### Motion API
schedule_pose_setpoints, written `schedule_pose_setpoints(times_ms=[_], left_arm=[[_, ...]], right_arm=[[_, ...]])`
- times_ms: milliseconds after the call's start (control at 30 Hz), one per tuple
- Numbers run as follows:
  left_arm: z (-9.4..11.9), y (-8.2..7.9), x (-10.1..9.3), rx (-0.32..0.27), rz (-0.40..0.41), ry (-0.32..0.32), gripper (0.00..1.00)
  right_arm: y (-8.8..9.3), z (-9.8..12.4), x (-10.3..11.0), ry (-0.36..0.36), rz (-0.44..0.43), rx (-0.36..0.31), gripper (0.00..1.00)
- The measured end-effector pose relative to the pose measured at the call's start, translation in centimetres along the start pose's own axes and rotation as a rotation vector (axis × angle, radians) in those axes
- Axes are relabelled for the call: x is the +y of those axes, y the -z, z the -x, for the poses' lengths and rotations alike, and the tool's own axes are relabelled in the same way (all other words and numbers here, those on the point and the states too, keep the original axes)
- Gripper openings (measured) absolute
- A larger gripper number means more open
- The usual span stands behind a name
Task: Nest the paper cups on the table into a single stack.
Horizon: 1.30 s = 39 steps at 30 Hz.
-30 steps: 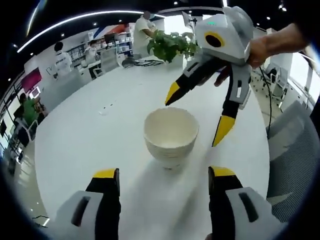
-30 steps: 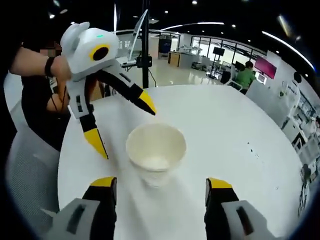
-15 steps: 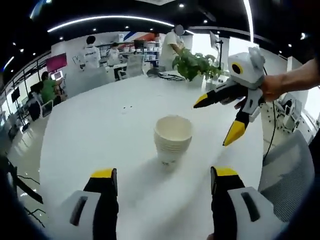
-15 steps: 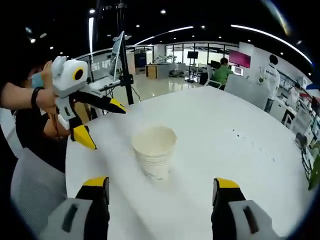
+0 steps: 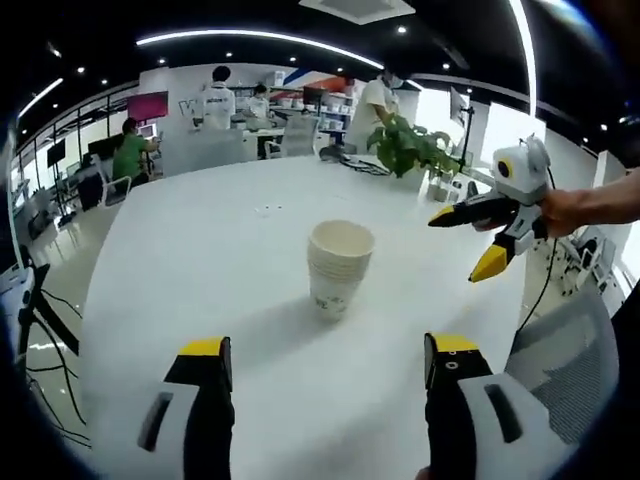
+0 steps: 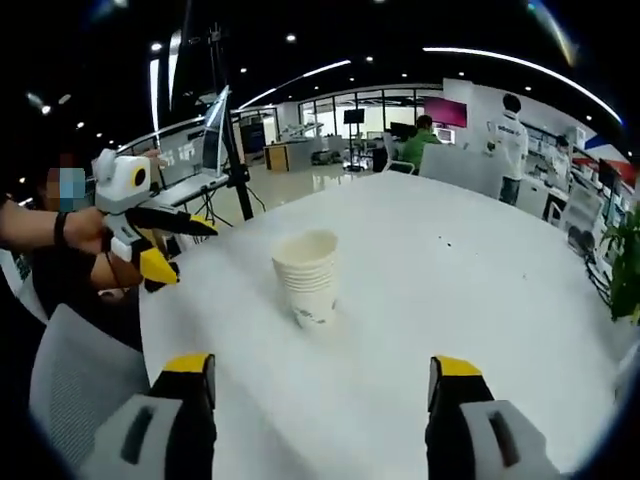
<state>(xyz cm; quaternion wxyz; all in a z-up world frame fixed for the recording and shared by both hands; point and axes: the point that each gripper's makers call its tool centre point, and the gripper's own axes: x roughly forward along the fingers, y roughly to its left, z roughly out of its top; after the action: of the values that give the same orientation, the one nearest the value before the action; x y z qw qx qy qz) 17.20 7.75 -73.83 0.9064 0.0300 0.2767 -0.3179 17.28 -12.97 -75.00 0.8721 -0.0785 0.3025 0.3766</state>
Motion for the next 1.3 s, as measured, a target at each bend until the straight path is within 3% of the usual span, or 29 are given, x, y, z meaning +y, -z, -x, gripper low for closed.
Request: schedule_pose_setpoints(times_ms=[367, 633, 1300], left_arm=[[1.1, 0.9, -1.5, 0.000, -0.003, -0.016, 0.77], [1.9, 2.3, -1.4, 0.024, 0.007, -0.031, 0.77], [1.7, 2.4, -1.4, 0.019, 0.005, -0.028, 0.76]], right_arm=[[2.3, 2.6, 0.9, 0.033, -0.054, -0.016, 0.90], [3.7, 3.3, 1.4, 0.053, -0.091, -0.015, 0.90], [3.9, 3.6, 2.0, 0.060, -0.127, -0.019, 0.90]])
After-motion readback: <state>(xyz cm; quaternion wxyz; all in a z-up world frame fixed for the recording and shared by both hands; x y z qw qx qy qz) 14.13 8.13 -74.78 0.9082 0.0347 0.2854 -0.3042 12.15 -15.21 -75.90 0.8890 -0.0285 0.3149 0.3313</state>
